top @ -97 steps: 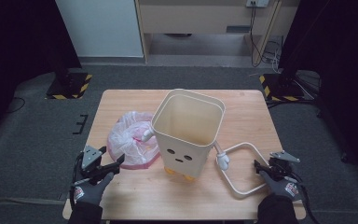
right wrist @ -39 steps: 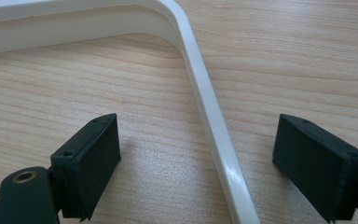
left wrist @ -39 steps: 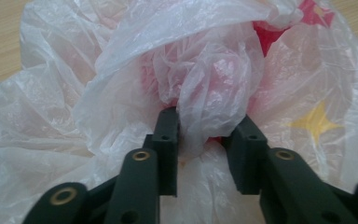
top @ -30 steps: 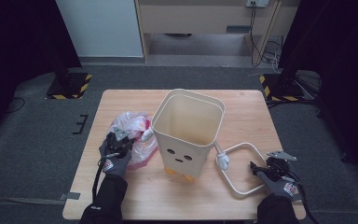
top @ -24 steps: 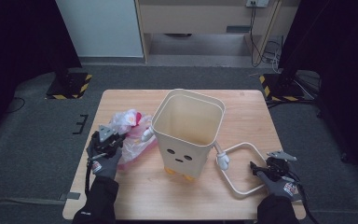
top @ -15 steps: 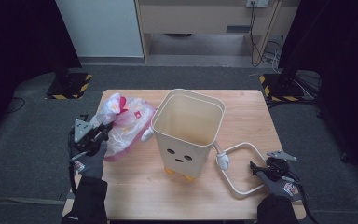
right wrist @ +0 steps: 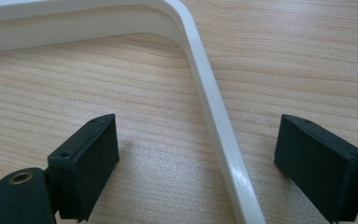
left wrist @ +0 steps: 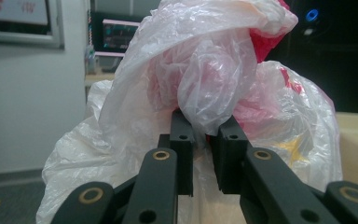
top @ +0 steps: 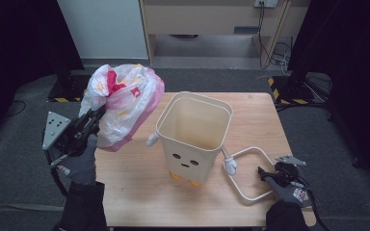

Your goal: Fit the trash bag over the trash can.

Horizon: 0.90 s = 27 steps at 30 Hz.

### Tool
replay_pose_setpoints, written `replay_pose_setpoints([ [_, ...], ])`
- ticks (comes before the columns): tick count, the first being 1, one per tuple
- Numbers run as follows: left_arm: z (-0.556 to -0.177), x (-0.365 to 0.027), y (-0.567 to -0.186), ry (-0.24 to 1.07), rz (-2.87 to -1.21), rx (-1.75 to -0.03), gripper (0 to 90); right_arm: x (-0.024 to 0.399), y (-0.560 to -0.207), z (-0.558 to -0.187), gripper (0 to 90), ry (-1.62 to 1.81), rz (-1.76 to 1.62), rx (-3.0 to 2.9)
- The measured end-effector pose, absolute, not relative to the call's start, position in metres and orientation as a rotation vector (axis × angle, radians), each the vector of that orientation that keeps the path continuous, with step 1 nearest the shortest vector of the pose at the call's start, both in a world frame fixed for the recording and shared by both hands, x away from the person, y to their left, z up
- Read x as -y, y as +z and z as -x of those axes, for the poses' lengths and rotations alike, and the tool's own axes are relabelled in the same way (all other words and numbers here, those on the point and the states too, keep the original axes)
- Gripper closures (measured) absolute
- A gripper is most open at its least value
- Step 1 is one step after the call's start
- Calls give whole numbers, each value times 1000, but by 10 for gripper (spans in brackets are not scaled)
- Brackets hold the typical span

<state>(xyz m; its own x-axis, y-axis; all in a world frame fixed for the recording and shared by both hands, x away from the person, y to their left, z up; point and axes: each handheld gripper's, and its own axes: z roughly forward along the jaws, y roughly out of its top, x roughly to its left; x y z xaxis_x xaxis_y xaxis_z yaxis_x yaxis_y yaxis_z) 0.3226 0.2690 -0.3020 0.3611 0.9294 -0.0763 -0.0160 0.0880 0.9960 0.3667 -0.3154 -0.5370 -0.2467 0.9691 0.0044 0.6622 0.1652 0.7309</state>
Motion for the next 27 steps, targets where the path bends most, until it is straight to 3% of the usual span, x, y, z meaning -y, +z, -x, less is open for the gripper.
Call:
replay_pose_setpoints([
  [10,-305,-226,-271,847,-1257,-822,792,315,-537,-367,134,862,-1540,-1978],
  [27,-307,-163,-266,752,-1303,-654,791,313,-537,-368,117,859,-1542,-1982],
])
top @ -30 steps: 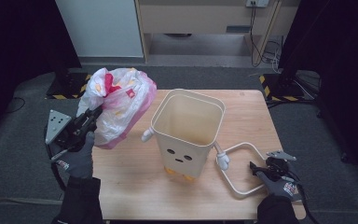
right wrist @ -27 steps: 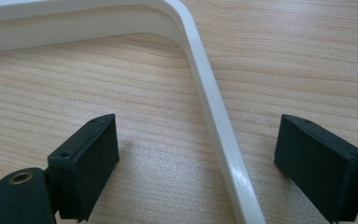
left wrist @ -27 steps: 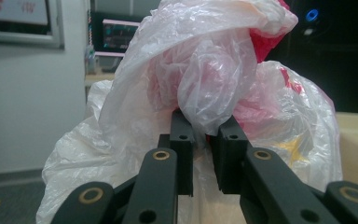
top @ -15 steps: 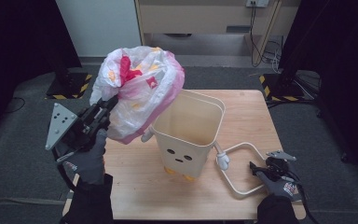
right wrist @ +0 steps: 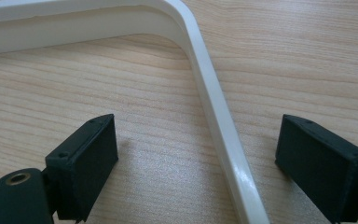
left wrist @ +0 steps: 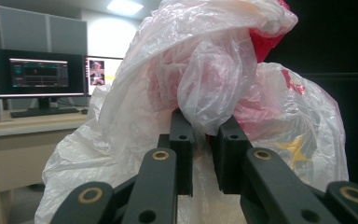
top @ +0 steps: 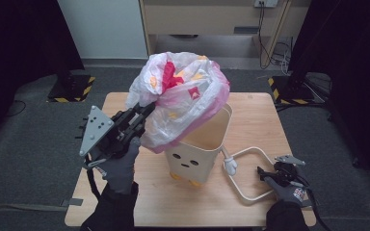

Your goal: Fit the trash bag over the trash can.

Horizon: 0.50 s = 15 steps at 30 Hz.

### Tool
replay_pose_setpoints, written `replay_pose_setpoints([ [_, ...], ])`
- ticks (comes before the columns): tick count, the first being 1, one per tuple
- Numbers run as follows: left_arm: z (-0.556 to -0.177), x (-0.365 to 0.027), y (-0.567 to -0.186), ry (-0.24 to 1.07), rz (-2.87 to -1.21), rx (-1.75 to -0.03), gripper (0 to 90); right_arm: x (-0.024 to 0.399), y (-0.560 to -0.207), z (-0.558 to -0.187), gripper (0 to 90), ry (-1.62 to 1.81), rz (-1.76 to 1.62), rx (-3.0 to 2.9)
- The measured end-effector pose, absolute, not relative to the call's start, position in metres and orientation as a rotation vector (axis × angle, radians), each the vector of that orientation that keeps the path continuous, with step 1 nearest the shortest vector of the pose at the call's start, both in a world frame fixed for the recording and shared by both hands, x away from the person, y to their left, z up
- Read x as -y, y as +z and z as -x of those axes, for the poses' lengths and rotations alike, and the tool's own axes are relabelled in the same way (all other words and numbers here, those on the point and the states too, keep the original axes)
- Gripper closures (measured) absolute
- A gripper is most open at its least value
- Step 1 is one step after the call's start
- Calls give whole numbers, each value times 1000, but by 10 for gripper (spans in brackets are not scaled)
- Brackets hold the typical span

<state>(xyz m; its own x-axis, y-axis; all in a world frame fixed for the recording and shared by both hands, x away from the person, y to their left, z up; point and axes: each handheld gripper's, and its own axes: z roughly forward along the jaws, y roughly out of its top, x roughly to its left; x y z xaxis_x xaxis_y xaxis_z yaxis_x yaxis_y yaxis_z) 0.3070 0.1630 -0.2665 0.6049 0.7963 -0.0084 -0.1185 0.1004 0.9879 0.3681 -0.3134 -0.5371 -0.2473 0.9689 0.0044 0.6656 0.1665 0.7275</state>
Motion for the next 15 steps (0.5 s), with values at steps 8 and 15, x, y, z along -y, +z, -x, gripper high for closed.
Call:
replay_pose_setpoints([
  [8,-310,-142,-269,694,-1344,-621,787,312,-537,-368,105,860,-1543,-1984],
  [15,-312,-125,-271,672,-1381,-595,781,312,-537,-368,106,860,-1544,-1983],
])
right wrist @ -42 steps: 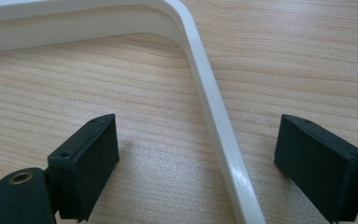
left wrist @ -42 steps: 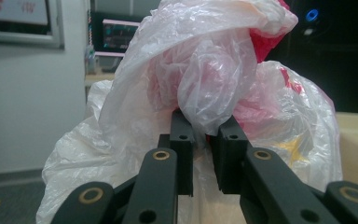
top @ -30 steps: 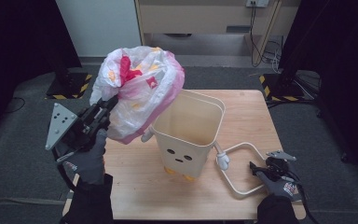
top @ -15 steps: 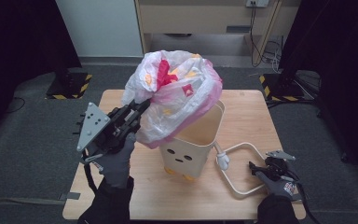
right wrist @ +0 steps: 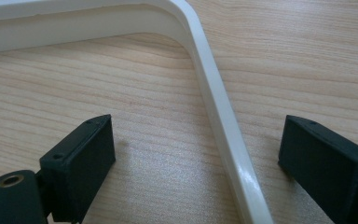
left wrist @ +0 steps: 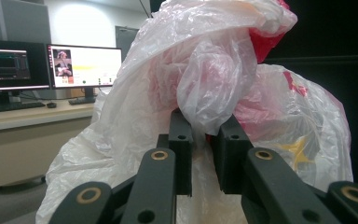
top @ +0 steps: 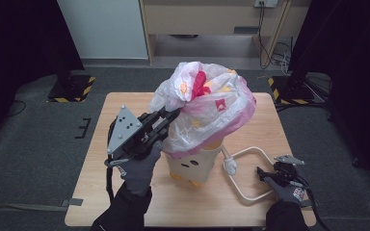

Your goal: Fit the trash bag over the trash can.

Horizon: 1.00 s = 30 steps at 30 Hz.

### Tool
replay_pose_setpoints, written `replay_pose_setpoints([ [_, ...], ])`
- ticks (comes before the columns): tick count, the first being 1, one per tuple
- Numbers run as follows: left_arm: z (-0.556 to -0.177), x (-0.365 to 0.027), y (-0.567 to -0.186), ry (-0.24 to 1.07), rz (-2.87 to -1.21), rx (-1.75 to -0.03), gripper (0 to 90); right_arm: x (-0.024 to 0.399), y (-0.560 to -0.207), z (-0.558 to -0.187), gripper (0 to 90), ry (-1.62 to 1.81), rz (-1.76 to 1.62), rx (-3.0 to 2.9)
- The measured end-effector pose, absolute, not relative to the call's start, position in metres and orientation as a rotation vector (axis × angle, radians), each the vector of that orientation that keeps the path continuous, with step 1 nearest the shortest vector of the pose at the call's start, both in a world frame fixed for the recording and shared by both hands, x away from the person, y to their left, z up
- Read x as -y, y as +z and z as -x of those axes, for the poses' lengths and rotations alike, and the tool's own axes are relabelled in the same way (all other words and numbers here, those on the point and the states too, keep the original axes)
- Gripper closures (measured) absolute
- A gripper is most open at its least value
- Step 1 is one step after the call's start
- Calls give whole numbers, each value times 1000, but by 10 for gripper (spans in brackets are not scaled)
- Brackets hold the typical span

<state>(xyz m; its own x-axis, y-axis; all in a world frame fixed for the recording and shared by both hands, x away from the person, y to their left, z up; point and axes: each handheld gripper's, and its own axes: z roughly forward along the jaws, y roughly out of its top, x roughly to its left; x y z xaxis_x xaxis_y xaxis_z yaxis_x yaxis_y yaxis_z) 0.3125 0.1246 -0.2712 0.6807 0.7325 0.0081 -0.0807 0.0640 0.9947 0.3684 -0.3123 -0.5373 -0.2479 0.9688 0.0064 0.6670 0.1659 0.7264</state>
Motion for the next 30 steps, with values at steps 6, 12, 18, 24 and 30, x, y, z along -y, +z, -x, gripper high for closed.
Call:
replay_pose_setpoints([
  [6,-318,-118,-275,644,-1422,-590,697,312,-537,-368,106,859,-1544,-1984],
  [12,-317,-118,-277,627,-1419,-567,453,313,-537,-368,149,861,-1543,-1972],
  [18,-308,-132,-278,625,-1379,-568,359,316,-536,-364,319,896,-1542,-1936],
  [24,-300,-170,-283,699,-1331,-637,338,320,-526,-360,346,971,-1504,-1853],
  [30,-306,-217,-307,815,-1341,-797,309,320,-520,-358,347,999,-1497,-1808],
])
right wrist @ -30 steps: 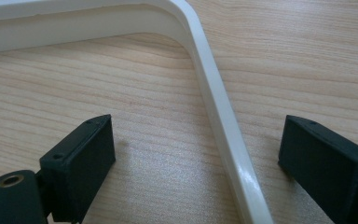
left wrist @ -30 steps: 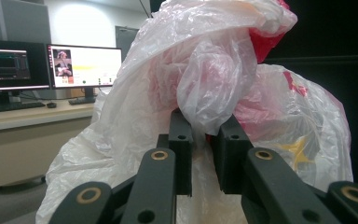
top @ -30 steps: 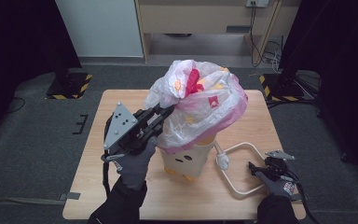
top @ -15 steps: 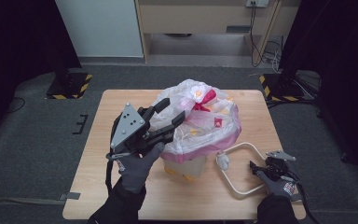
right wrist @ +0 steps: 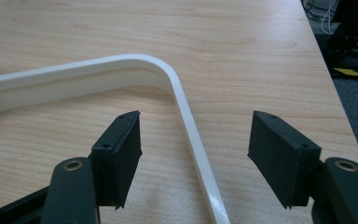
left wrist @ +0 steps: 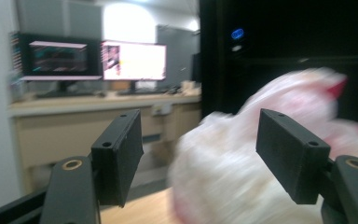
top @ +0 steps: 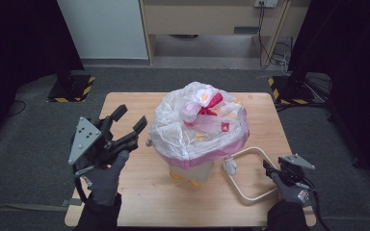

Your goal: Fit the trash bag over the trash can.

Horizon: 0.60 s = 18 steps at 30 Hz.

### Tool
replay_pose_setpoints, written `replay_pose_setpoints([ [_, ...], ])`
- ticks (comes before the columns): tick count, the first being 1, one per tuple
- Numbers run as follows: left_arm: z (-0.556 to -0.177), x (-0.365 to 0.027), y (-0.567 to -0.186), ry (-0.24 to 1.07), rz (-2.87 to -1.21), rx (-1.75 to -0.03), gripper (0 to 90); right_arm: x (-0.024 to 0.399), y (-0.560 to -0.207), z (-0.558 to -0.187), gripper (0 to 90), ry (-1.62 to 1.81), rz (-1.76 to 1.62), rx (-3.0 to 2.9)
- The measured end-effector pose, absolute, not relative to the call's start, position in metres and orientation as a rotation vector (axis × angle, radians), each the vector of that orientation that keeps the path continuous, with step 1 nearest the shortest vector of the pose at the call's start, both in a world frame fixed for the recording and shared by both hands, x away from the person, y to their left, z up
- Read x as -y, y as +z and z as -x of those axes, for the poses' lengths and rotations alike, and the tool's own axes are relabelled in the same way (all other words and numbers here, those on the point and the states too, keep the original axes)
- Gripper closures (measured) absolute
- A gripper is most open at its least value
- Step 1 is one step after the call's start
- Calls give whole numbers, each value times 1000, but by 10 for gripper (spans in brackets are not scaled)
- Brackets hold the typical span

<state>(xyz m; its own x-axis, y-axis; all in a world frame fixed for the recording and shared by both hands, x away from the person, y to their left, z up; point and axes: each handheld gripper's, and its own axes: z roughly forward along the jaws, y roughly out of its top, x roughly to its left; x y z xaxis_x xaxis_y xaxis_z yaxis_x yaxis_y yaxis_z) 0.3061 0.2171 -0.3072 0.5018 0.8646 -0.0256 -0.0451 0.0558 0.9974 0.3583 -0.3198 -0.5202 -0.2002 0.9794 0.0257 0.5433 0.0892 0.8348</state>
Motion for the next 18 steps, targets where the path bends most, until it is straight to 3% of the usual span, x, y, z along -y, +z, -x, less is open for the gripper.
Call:
replay_pose_setpoints([
  [7,-328,-260,-375,804,-1462,-1049,301,319,-514,-356,362,1032,-1486,-1786],
  [12,-343,-287,-443,772,-1558,-1249,305,316,-507,-355,371,1064,-1474,-1772],
  [18,-351,-302,-494,744,-1684,-1396,296,311,-500,-355,373,1097,-1442,-1765],
])
